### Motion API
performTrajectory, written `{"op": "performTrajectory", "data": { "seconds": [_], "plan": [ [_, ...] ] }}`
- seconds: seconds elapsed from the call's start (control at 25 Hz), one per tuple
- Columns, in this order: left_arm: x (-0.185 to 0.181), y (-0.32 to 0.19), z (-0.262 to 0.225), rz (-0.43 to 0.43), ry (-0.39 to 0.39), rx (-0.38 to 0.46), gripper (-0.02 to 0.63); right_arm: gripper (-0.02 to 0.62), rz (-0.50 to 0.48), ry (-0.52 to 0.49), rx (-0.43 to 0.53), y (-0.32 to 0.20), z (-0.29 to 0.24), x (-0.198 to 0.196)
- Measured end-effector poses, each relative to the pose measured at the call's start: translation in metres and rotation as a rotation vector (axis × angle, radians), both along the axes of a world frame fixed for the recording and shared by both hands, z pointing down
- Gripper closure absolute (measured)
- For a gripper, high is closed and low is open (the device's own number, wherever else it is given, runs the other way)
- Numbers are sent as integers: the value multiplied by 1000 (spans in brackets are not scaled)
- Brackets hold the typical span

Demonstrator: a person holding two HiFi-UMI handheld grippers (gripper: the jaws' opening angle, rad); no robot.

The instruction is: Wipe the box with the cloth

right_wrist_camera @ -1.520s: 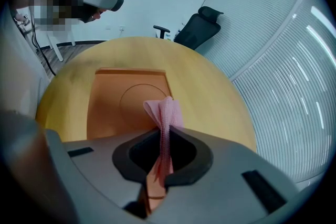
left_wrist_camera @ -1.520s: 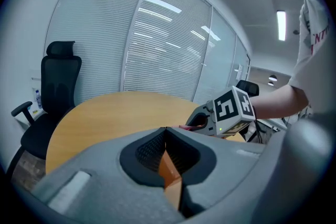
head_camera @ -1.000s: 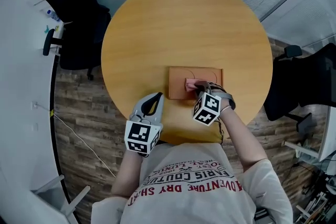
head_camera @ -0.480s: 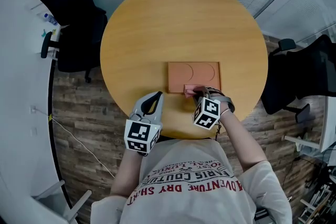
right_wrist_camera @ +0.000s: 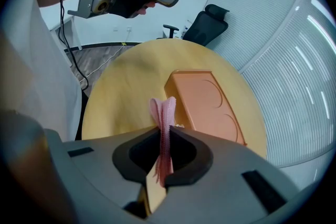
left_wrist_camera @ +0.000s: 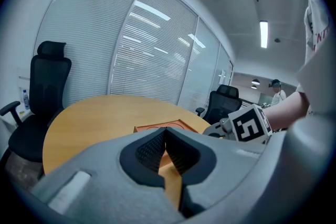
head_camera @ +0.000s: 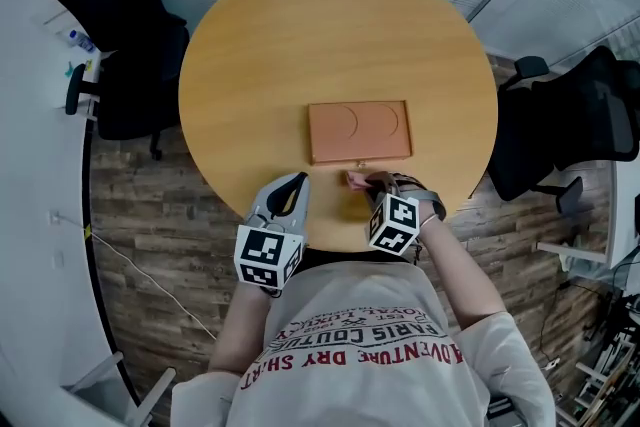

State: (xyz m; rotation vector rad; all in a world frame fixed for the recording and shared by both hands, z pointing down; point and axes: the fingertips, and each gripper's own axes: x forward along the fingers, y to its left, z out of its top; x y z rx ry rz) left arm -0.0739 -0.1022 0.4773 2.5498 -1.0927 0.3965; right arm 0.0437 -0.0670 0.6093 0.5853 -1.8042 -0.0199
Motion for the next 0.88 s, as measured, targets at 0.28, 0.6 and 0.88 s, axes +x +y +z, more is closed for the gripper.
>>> {"op": "performTrajectory", "data": {
  "seconds": [0.28,0.6,0.88],
  "plan": [
    [4,-7,-7,-65,-30,13,597,565,2,-2,114,-40,-36,25],
    [47,-31,-10,-91,-43,16,597,563,-12,46,261,-107,-54,75],
    [74,-48,9,-108,-53,-32,597,565,-97,125,353,-152,-42,95]
  ]
}}
